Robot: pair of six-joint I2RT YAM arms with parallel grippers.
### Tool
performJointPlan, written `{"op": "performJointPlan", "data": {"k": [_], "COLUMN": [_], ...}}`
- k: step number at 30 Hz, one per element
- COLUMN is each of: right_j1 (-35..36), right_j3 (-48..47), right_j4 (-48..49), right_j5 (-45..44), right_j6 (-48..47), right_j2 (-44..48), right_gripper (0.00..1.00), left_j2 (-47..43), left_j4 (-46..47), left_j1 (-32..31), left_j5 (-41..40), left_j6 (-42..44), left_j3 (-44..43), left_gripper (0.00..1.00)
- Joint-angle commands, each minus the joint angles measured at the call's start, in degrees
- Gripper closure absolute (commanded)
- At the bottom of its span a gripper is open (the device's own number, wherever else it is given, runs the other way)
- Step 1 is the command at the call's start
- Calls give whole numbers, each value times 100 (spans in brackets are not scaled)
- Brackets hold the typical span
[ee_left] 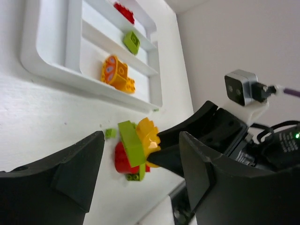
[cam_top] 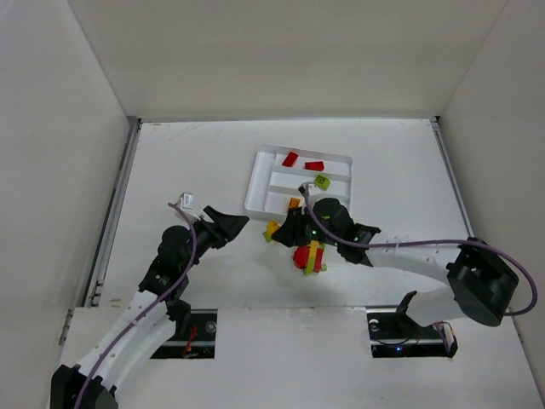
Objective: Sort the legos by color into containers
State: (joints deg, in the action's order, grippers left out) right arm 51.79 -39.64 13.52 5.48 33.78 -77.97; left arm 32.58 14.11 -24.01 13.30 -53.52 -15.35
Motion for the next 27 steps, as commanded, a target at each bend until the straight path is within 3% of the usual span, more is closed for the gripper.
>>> {"op": "performJointPlan", "data": {"k": [1,9,18,27], "right_j1": [-357,-929,-1474,-1633], "right_j3": [-492,-844,-844,-721], "right_j4": [265,625,1556,2241], "right_j5": [726,1587,2580,3178], "right_j6": [1199,2562,4109,4953], "right_j2": [-95,-51,-376,-613], "right_gripper": [78,78,81,81], "left_j2": [-348,-139,653,1189], "left_j4": [522,1892,3457,3643], "left_j1": [-99,-1021,-2287,-2982], "left_j5": [-924,-1751,-2744,-3430], "left_j6": [692,1237,2722,4111], "left_j3": [339,771,797,385], "left_gripper": [38,41,39,36]}}
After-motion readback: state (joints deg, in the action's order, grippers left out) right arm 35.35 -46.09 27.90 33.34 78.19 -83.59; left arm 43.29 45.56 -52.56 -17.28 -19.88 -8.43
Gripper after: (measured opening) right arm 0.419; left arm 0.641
